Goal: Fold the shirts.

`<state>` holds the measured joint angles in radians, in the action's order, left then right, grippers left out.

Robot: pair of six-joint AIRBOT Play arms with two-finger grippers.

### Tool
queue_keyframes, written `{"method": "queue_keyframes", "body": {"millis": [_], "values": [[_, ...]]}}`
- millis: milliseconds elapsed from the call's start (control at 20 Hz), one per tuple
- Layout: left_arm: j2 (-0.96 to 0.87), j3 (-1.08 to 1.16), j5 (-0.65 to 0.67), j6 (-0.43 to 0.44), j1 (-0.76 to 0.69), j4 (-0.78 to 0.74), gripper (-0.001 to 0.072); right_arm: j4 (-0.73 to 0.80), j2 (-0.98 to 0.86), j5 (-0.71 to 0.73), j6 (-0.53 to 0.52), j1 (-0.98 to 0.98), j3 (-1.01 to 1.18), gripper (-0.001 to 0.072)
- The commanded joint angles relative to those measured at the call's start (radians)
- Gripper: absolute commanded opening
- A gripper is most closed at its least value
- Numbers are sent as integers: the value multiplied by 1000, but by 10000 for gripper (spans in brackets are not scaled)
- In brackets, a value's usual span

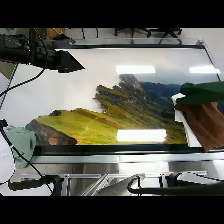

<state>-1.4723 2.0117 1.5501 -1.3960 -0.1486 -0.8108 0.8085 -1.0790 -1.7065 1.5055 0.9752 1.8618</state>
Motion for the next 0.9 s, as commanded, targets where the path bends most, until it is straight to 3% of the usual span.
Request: {"method": "queue_keyframes", "body": {"millis": [0,200,250,300,350,550,700,750,850], "values": [[-1,0,6,1,0,0,17,246,35,-134,60,19,-21,15],[-3,0,22,10,0,0,17,389,113,-134,72,19,-187,27],[-3,0,22,13,0,-1,17,404,130,-134,82,19,-243,118],[-3,0,23,16,0,0,17,421,143,-134,82,19,-295,328],[-3,0,24,20,0,0,17,426,146,-134,81,19,-329,403],[-3,0,30,28,0,0,17,420,141,-114,81,18,-336,402],[-3,0,29,28,0,0,17,307,137,-65,82,18,-315,401],[-3,0,29,27,0,0,17,231,137,-38,81,17,-314,380],[-3,0,28,27,0,0,17,29,137,41,78,-5,-314,193]]}}
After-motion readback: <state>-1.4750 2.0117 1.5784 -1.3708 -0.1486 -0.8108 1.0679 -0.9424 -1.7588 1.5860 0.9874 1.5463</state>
